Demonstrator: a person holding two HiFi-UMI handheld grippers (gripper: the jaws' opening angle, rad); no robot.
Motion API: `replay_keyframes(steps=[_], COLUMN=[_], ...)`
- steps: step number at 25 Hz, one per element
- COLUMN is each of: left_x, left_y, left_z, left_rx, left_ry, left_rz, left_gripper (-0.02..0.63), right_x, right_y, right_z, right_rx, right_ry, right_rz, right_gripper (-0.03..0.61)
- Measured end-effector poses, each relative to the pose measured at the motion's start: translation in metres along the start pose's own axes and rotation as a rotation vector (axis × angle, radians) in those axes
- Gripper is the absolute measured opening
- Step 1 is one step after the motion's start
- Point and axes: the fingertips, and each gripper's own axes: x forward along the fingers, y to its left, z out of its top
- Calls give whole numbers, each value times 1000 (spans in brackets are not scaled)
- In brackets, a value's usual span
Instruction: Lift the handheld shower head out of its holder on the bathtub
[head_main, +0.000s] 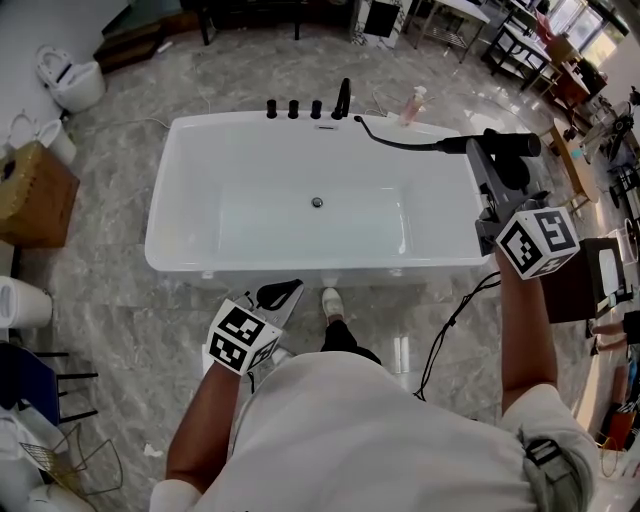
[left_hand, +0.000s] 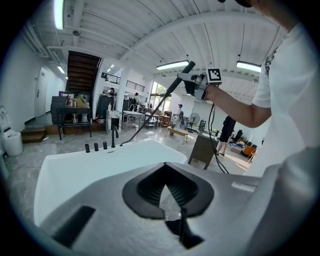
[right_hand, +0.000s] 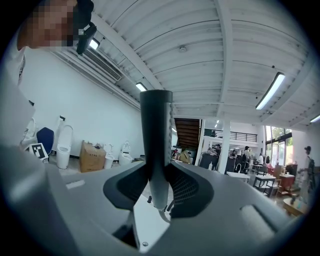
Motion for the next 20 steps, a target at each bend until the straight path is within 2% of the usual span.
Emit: replay_keyframes(steps=[7,20], left_x=[-4,-3], left_y=[2,-2], left_z=[0,2], left_rx=[-23,-15], left_ry=[-9,-5], left_rz=[-4,-7], left_gripper=[6,6], right_x=[-1,-4], right_y=[-2,-3], right_z=[0,-4], right_rx=[3,15], right_ry=[1,1], right_rz=[-8,-12], right_gripper=[146,146])
